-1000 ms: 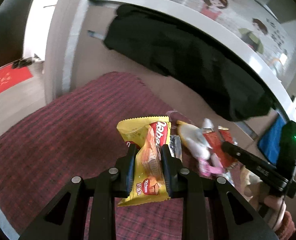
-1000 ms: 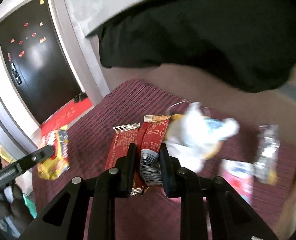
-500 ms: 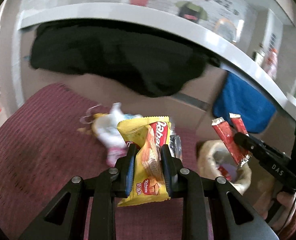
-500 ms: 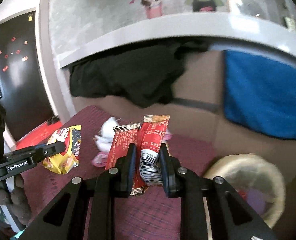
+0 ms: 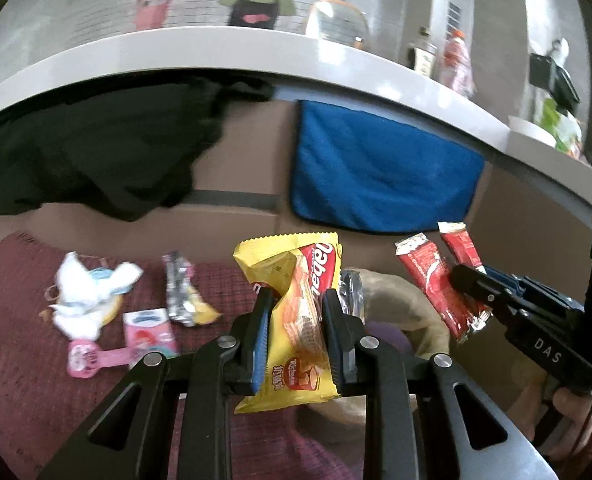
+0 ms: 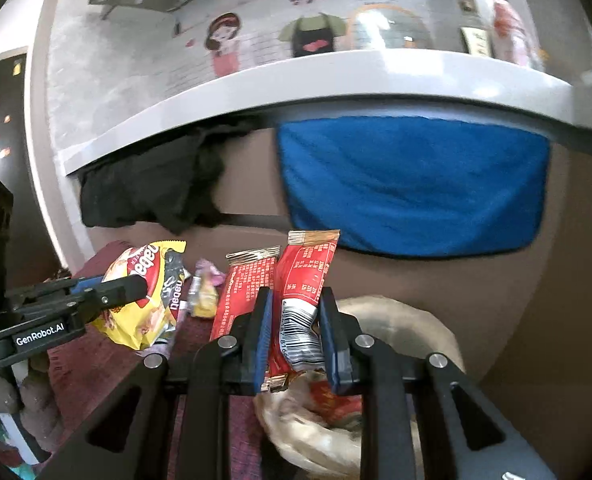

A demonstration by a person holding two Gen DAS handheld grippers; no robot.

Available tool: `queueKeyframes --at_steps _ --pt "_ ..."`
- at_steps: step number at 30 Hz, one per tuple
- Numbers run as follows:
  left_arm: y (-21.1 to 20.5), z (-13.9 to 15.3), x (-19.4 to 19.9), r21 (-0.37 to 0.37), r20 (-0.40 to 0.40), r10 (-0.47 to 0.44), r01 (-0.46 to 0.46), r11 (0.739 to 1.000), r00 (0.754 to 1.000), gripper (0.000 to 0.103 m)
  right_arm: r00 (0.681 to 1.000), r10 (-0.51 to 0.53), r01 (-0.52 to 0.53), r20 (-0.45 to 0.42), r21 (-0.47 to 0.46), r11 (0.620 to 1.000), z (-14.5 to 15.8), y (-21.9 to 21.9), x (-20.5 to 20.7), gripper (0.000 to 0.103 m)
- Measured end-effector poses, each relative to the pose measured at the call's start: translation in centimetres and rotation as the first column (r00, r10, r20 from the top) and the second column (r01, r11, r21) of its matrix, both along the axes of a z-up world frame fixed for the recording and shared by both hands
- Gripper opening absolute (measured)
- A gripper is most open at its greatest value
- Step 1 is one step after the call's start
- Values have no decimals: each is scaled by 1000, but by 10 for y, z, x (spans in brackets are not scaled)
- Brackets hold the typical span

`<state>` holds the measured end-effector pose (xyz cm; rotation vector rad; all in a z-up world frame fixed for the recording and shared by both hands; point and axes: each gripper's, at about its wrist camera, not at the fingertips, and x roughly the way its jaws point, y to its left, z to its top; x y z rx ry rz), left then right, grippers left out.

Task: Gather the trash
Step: 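Carry the yellow bag and red wrappers over the lined bin and open both grippers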

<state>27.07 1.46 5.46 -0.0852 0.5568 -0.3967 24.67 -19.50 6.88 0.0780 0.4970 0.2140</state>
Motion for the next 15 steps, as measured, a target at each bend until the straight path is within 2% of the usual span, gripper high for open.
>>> queueKeyframes --at_steps 10,15 --pt "-47 -19 8 31 0 -35 35 999 999 26 996 -81 82 24 -40 996 -12 -38 -11 21" --pt "-58 -24 12 46 -10 -43 44 998 999 26 995 -96 97 9 -17 995 -21 -49 -7 21"
